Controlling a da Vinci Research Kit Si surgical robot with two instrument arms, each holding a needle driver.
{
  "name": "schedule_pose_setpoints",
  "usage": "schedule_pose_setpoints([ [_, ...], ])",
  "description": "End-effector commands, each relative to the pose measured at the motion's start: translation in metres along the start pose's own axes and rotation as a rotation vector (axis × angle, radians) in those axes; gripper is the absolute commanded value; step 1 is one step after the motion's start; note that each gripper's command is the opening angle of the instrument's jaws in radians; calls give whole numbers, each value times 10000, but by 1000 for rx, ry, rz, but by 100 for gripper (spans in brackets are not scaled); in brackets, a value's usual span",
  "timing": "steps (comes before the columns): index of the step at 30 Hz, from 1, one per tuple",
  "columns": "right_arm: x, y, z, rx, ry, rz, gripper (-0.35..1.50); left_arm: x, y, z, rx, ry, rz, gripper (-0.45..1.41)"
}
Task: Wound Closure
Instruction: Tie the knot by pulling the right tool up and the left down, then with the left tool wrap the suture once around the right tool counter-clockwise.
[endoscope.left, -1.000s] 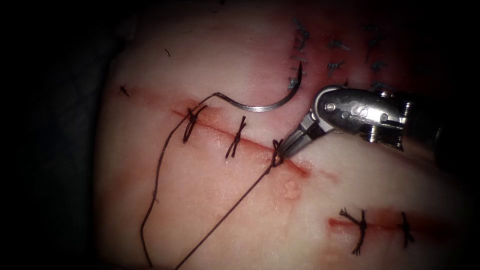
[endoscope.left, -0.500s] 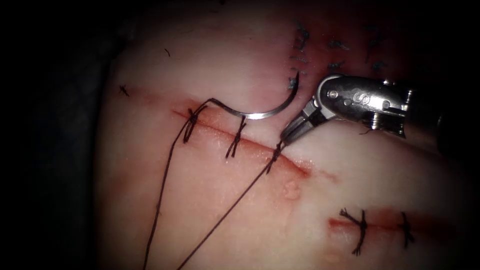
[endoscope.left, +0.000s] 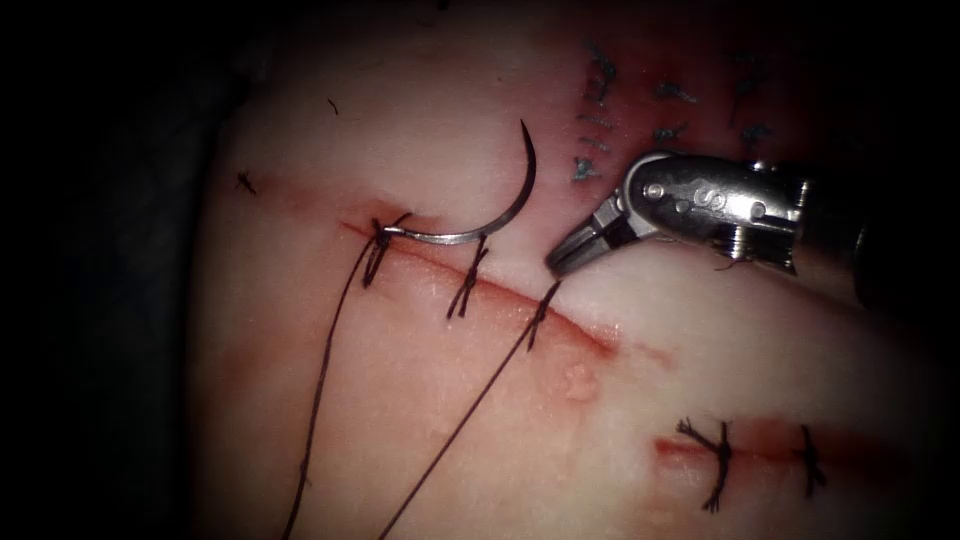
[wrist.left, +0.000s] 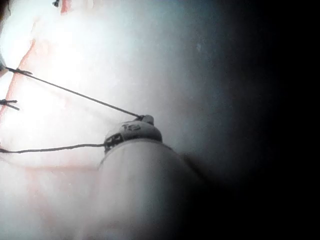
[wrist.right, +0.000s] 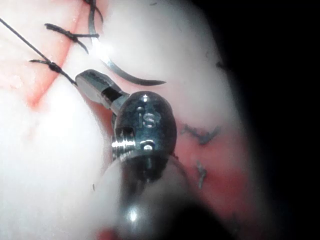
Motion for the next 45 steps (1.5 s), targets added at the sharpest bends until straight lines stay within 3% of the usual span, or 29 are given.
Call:
schedule_pose_setpoints([
  [1, -4, 7, 0, -4, -9, -3, -35, 0, -3, 9, 1, 2, 2, -35],
  [9, -4, -3, -5, -8, -4, -6, -35, 1, -7, 12, -7, 10, 2, -35],
  [13, 5, -11, -3, -43, 41, 2, -35, 10, -18, 4, -10, 28, -2, -35],
  [14, 6, -12, -2, -55, 42, 4, -18, 14, -23, 0, -1, 36, 11, -35],
  [15, 8, -14, -2, -70, 51, 6, 32, 18, -27, -3, 9, 36, 23, -35],
  [16, 11, -19, -2, -119, 102, 30, 101, 27, -37, -10, 32, 46, 44, -35],
  [17, 13, -21, -3, -139, 124, 44, 113, 34, -45, -16, 47, 58, 61, -35],
  [18, 13, -21, -3, -139, 124, 44, 113, 34, -45, -16, 47, 58, 61, -35],
  [19, 16, -27, -5, -184, 174, 62, 130, 46, -58, -24, 73, 72, 88, -35],
  [21, 20, -33, -7, -210, 209, 88, 138, 59, -74, -32, 107, 78, 114, -35],
  [23, 22, -37, -7, -215, 220, 100, 133, 65, -81, -35, 119, 85, 119, -35],
  [24, 27, -45, -10, -234, 231, 132, 120, 79, -99, -42, 141, 92, 139, -35],
  [27, 43, -61, -22, -388, 207, 218, 101, 110, -135, -50, 179, 76, 203, -35],
  [29, 46, -64, -25, -422, 210, 235, 96, 116, -141, -50, 184, 75, 211, -35],
  [30, 52, -72, -36, -524, 245, 271, 66, 127, -155, -51, 189, 63, 232, -35],
  [33, 62, -82, -47, -627, 251, 312, 51, 140, -171, -51, 192, 47, 268, -35],
  [34, 65, -84, -49, -637, 240, 314, 36, 145, -178, -50, 192, 44, 282, -35],
  [35, 71, -89, -49, -663, 226, 320, -31, 151, -188, -48, 193, 36, 305, -35],
  [39, 77, -90, -32, -734, 272, 286, -35, 163, -211, -44, 196, 18, 342, -35],
  [45, 67, -60, 2, -746, 281, 210, -35, 173, -234, -42, 148, -10, 429, -35],
])
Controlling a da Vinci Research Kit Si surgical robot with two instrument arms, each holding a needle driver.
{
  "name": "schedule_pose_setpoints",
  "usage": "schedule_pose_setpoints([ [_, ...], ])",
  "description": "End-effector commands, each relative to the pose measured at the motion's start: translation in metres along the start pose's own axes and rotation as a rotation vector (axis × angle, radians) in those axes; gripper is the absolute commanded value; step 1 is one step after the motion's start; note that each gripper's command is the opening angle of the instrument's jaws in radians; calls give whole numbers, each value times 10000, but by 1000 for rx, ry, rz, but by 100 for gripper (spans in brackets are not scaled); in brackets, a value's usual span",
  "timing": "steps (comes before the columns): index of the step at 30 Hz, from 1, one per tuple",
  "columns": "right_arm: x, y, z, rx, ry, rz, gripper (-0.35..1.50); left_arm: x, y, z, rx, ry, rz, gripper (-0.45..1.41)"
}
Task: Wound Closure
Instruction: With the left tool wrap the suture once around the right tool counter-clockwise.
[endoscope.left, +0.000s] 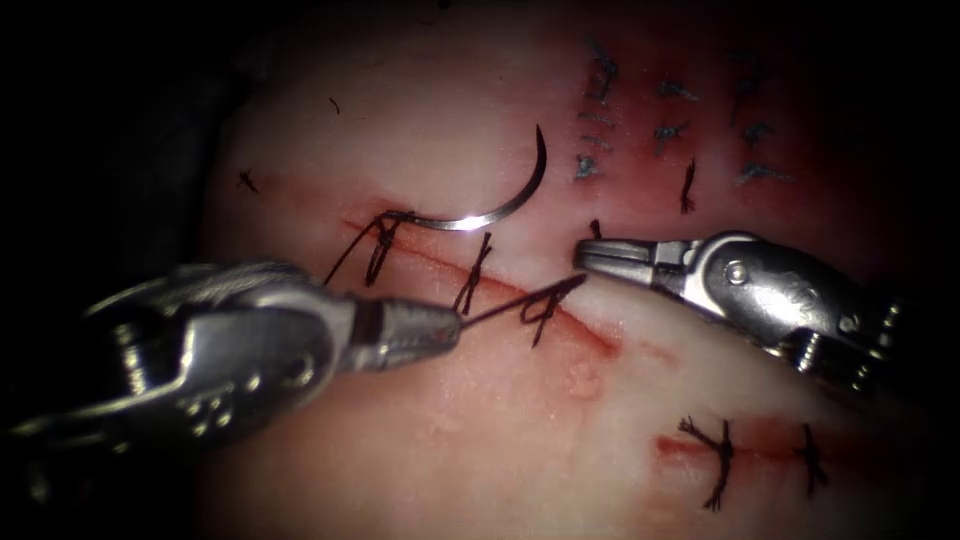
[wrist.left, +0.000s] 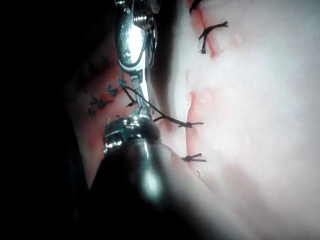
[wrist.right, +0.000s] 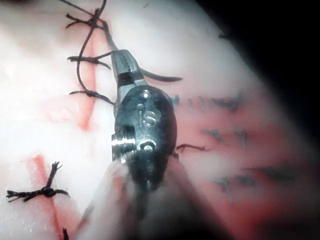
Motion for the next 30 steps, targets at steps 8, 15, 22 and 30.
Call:
schedule_pose_setpoints([
  [8, -18, 10, 39, 37, 80, -36, -35, -5, -36, 12, -17, 0, 33, -35],
  [15, -5, -12, 37, 49, 200, -38, -35, -31, -72, 66, -4, -72, 44, -35],
  [22, 13, -42, 30, 36, 339, -26, -35, -54, -79, 113, -68, -109, 62, -35],
  [30, 19, -63, 18, -55, 408, 31, -35, -72, -53, 146, -133, -125, 91, -35],
])
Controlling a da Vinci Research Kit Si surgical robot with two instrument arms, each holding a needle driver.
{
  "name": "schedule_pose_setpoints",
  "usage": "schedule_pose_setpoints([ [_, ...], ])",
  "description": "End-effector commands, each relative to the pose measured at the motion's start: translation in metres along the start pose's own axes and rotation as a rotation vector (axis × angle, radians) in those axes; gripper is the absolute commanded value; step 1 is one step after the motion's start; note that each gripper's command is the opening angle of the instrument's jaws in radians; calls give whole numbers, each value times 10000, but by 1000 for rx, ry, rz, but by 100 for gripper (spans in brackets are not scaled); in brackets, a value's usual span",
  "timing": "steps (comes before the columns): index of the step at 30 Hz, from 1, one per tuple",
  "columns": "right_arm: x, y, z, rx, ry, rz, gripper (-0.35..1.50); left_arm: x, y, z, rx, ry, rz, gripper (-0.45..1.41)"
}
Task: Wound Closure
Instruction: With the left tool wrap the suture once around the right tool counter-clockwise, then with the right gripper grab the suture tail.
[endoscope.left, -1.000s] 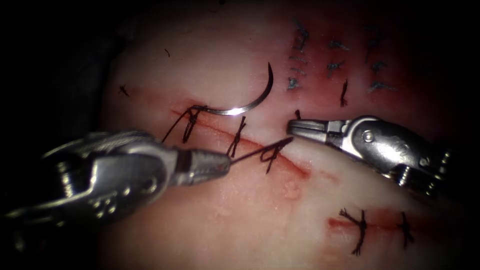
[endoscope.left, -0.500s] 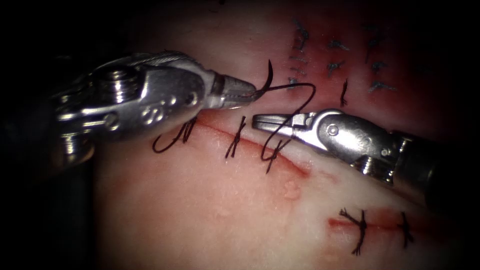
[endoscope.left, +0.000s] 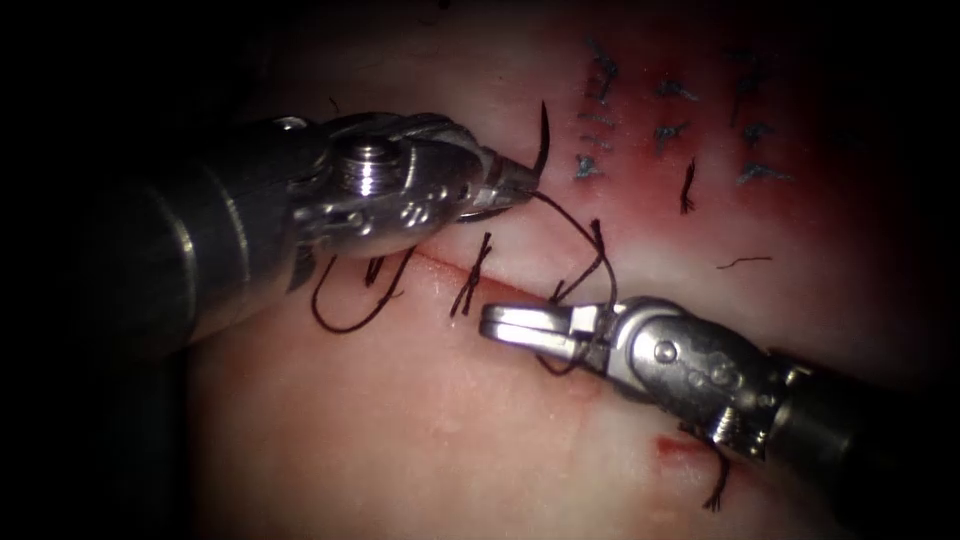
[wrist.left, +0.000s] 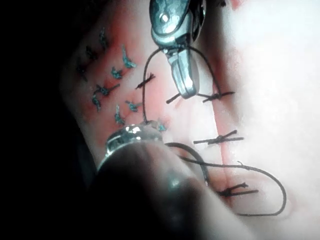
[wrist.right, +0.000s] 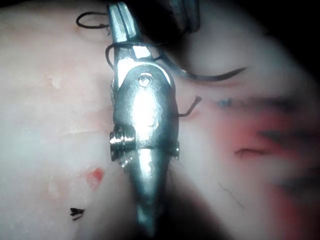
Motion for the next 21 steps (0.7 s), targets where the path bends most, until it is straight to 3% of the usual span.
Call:
schedule_pose_setpoints([
  [1, -5, -3, 4, -7, 2, 8, -35, 0, -9, 4, 3, 3, 2, -35],
  [5, -5, -10, -1, -144, 22, 87, -35, 1, 13, 21, -16, 18, -5, -35],
  [6, -7, -13, -3, -230, 43, 186, -35, 2, 22, 25, -18, 31, -12, -35],
  [11, -14, -20, -7, -400, 13, 467, -35, 5, 45, 34, -15, 85, -37, -35],
  [13, -15, -21, -7, -441, 5, 508, -35, 6, 48, 36, -17, 92, -38, -35],
  [15, -20, -25, -8, -563, 3, 643, -35, 9, 61, 45, -13, 119, -50, -35],
  [17, -21, -26, -9, -596, -7, 656, -35, 11, 63, 47, -11, 119, -46, -35],
  [19, -26, -29, -9, -692, -94, 701, -35, 15, 70, 53, -7, 120, -47, -35],
  [21, -29, -29, -9, -748, -145, 683, -5, 17, 72, 56, -8, 118, -43, -35],
])
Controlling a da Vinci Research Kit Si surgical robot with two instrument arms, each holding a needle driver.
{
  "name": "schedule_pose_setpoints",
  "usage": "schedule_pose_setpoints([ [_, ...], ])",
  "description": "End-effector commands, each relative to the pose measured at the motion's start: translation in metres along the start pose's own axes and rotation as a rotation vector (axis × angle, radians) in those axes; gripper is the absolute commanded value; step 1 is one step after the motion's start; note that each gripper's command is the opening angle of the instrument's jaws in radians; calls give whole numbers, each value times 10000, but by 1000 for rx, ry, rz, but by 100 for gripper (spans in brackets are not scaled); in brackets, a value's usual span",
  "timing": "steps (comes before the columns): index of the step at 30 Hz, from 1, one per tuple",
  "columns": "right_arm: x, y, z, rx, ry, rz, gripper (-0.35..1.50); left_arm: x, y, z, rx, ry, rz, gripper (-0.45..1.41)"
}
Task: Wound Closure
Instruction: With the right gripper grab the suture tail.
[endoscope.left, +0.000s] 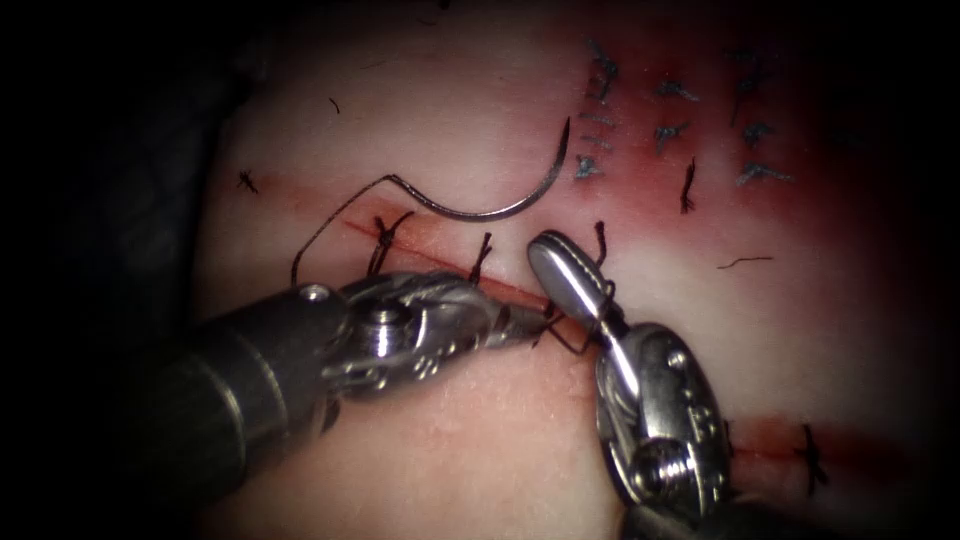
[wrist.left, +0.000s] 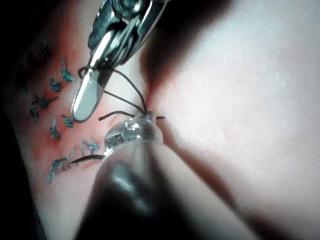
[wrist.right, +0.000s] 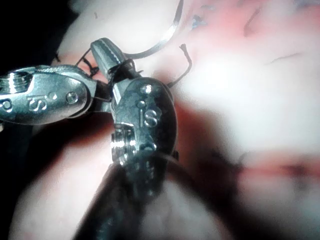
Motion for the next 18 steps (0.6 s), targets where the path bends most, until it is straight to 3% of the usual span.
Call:
schedule_pose_setpoints([
  [1, -6, 3, 7, -26, -2, -20, 7, 0, -7, 6, 3, -1, 5, -35],
  [4, -8, 4, 7, -78, 8, -18, 17, 0, -7, 7, 4, 1, 1, -35],
  [5, -9, 6, 7, -171, 12, -39, 36, 0, -8, 6, 3, 4, 2, -35],
  [14, -10, 13, 11, -309, 57, -94, 34, 0, -9, 5, 3, 8, -8, -35],
  [16, -9, 24, 18, -367, 49, -130, 68, 0, -10, 6, 4, 7, -9, -35],
  [18, -8, 32, 20, -385, 44, -142, 76, 1, -10, 7, 4, 7, -9, -35],
])
